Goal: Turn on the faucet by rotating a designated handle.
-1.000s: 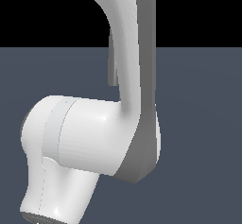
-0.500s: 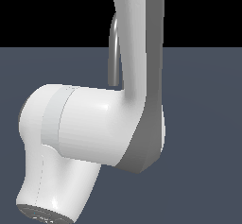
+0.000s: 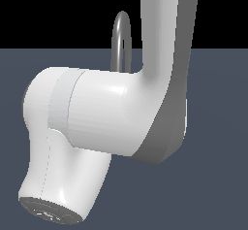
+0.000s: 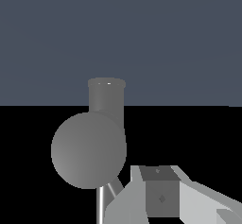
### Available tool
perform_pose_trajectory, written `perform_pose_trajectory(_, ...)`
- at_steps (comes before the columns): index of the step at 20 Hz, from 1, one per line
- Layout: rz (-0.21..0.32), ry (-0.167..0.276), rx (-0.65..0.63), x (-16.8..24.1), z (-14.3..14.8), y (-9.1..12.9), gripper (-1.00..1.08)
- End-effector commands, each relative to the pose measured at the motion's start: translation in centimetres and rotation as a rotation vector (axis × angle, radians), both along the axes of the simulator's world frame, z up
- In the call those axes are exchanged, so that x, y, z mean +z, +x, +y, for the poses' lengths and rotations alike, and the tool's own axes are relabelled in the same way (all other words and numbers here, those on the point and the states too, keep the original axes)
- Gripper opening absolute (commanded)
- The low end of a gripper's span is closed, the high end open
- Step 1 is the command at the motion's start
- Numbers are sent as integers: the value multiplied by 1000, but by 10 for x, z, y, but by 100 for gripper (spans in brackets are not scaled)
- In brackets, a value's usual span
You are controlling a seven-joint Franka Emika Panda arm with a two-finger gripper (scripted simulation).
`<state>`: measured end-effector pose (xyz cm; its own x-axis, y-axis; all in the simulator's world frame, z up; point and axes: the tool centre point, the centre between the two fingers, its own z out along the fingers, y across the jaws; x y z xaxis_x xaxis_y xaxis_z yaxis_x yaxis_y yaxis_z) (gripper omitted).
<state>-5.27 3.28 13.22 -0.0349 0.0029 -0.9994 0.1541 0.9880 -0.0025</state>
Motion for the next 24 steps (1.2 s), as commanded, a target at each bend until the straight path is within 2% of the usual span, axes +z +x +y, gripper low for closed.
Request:
perform_pose_trajectory(1, 0, 1, -1, 0, 0, 0, -100)
perform_pose_trajectory(14, -32, -1, 5, 32, -38, -5, -100)
perform_pose_trajectory(15, -32, -1, 5, 32, -38, -5, -100)
perform_pose_trajectory(16, -12, 9, 25, 22, -20, -5, -100)
perform_pose_trajectory(24, -25, 4, 14, 17, -53, -9, -100)
